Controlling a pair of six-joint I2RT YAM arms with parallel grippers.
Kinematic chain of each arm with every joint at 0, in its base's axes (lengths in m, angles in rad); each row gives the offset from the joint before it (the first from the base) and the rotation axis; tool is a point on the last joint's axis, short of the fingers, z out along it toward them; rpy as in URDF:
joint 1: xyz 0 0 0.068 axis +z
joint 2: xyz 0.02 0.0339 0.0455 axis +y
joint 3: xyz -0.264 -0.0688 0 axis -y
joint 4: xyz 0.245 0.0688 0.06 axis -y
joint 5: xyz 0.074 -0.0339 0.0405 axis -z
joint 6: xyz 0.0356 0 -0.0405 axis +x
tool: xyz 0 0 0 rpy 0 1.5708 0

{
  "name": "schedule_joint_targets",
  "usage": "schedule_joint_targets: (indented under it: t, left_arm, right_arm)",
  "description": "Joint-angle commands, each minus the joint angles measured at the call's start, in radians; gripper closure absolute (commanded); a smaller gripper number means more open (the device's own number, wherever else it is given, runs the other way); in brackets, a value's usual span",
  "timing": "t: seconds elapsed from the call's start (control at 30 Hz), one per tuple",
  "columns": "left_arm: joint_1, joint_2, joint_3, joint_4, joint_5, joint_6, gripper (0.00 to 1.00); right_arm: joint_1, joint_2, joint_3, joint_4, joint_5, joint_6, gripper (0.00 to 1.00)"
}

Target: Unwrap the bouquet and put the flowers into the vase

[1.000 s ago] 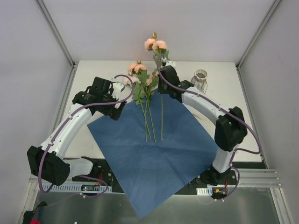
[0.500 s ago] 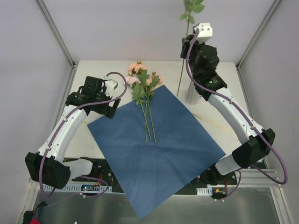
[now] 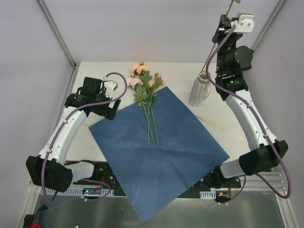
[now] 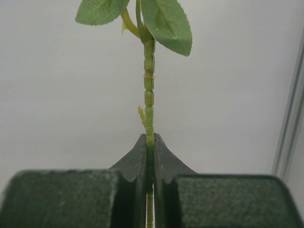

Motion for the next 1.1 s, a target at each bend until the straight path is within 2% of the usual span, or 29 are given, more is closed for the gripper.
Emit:
schedule_joint_targets:
  t: [0.0, 0.4, 0.6, 0.63, 0.67, 0.7, 0.73, 0.8, 0.83, 0.9, 1.07]
  left_arm:
    - [0.002, -0.018, 0.04, -0.016, 0.023, 0.019, 0.01]
    - [0.002, -0.025, 0.057, -0.022, 0.036, 0.016, 0.01]
    - [0.002, -0.033, 0.058, -0.025, 0.029, 0.016, 0.01]
    - [0.002, -0.033, 0.058, -0.025, 0.029, 0.017, 0.01]
    - [0.002, -0.034, 0.058, -0.025, 0.028, 0.017, 0.01]
    - [0.002, -0.038, 0.058, -0.023, 0.028, 0.017, 0.01]
    - [0.002, -0.038, 0.058, -0.023, 0.028, 0.014, 0.01]
    - [0.002, -0.041, 0.061, -0.023, 0.031, 0.014, 0.01]
    - [0.002, -0.041, 0.061, -0.023, 0.032, 0.013, 0.01]
    - [0.002, -0.042, 0.061, -0.023, 0.036, 0.011, 0.01]
    - [0.002, -0.05, 0.057, -0.022, 0.028, 0.013, 0.01]
  right_arm:
    - [-0.037, -0.044, -0.032, 0.143, 0.024, -0.033, 0.99]
    - [-0.073, -0.038, -0.256, 0.279, 0.056, -0.068, 0.99]
    - [-0.072, -0.081, -0.368, 0.263, 0.053, -0.01, 0.99]
    - [-0.07, -0.089, -0.366, 0.187, 0.055, -0.001, 0.95]
    - [-0.072, -0.102, -0.359, 0.139, 0.058, 0.016, 0.87]
    - [-0.069, -0.11, -0.351, 0.093, 0.075, 0.028, 0.74]
    - [-0.064, -0.118, -0.331, -0.012, 0.088, 0.043, 0.5]
    - [-0.066, -0.15, -0.317, -0.097, 0.114, 0.103, 0.34]
    - [-0.066, -0.164, -0.333, -0.134, 0.113, 0.119, 0.29]
    - [-0.063, -0.211, -0.354, -0.15, 0.099, 0.154, 0.29]
    - [-0.021, -0.319, -0.374, -0.377, 0.058, 0.278, 0.29]
